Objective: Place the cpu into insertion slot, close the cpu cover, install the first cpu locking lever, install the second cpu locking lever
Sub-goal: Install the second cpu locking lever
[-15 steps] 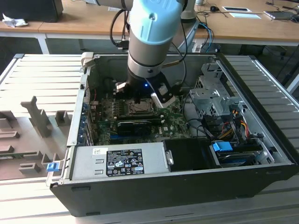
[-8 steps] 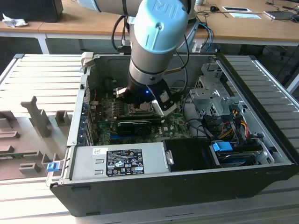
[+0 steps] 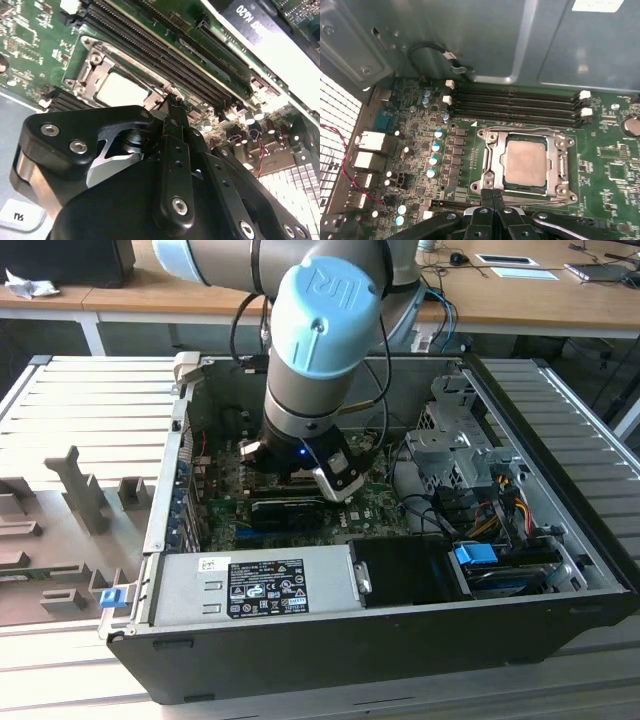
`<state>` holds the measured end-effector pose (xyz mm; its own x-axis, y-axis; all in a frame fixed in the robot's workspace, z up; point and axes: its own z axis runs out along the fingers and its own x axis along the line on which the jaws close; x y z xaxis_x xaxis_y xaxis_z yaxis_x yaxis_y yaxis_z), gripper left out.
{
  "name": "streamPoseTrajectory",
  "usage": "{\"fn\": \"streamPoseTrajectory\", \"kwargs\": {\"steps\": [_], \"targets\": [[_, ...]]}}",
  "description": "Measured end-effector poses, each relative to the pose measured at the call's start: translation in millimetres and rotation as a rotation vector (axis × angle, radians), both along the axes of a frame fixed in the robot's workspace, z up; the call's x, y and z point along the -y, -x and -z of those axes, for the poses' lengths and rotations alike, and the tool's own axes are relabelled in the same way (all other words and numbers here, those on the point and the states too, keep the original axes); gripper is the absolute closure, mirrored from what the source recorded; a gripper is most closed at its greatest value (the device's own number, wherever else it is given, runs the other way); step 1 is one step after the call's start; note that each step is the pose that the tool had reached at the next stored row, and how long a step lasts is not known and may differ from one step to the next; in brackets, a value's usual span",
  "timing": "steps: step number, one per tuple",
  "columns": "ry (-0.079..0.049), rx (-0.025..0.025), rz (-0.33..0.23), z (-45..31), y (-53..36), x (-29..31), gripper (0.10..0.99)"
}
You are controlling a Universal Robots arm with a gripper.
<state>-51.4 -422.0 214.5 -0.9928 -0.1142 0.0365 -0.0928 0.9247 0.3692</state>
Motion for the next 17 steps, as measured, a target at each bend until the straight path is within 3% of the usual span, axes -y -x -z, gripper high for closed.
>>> {"fn": "streamPoseTrajectory", "kwargs": {"steps": [5,6,10,17], "targets": [[0.000,-0.0001,0.000,10.7,4.0,0.0,0.980],[-0.001,-0.0001,0.000,13.6,8.2,0.1,0.980],[-0.015,0.0001,0.007,16.9,10.0,0.0,0.980],[-0.027,-0.0001,0.012,21.2,13.9,-1.1,0.980]]}}
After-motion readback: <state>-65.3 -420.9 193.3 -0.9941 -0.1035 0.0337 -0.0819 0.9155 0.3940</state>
